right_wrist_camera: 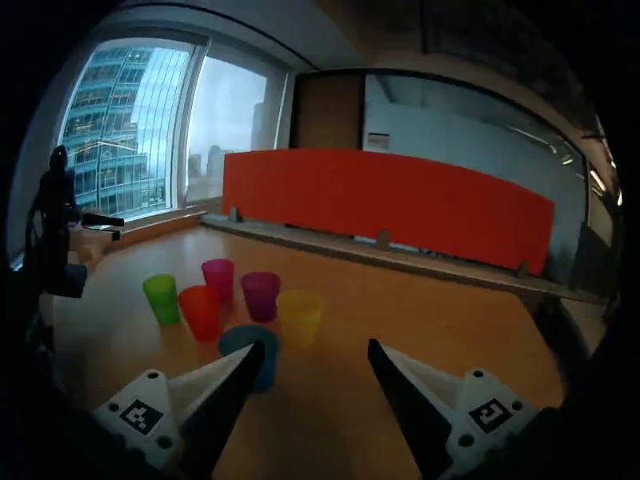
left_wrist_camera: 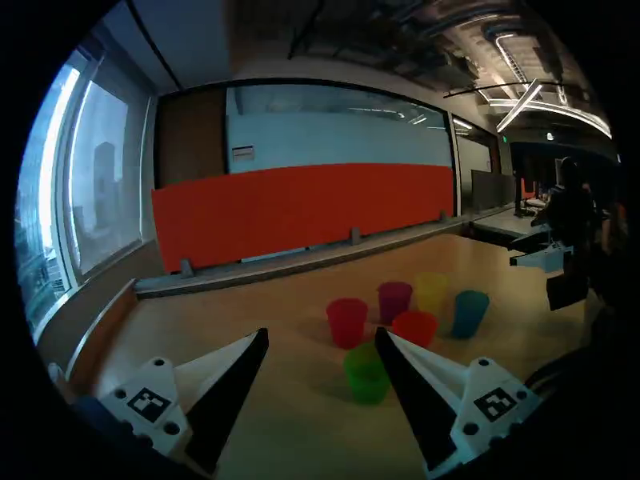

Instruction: Pour water

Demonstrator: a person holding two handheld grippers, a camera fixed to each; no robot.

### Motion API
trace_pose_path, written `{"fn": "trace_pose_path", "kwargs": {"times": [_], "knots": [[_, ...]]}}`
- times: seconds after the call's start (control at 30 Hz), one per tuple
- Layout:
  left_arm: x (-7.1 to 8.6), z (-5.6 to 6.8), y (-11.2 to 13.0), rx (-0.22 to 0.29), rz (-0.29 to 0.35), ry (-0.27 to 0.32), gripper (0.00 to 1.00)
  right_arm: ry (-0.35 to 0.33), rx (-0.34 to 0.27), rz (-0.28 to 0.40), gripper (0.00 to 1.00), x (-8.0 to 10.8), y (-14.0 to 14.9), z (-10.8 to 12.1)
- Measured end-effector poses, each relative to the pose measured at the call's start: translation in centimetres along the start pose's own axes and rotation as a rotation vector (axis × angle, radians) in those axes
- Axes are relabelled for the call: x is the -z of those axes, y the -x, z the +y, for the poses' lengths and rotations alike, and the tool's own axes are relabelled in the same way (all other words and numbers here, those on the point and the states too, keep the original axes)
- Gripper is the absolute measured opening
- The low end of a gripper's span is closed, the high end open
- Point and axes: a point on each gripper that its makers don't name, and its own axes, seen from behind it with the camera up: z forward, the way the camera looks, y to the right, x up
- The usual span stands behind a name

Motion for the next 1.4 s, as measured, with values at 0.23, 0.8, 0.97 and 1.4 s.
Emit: {"fn": "trace_pose_path", "kwargs": {"times": [0.23,0.8,0.97,1.4], "knots": [[0.2,-0.3,-2.4,0.022,0.101,-0.066,1.0,0.115,-0.009,0.099,1.0,0.2,-2.3,2.0],[0.5,-2.1,-2.9,0.07,0.202,-0.22,0.99,0.371,-0.085,0.288,1.0,2.2,-5.8,5.7],[0.6,-2.6,-3.2,0.071,0.223,-0.247,0.99,0.394,-0.108,0.315,1.0,2.6,-6.2,5.7],[0.4,-2.9,-2.3,0.037,0.222,-0.295,0.99,0.403,-0.102,0.305,1.0,2.7,-6.0,4.8]]}}
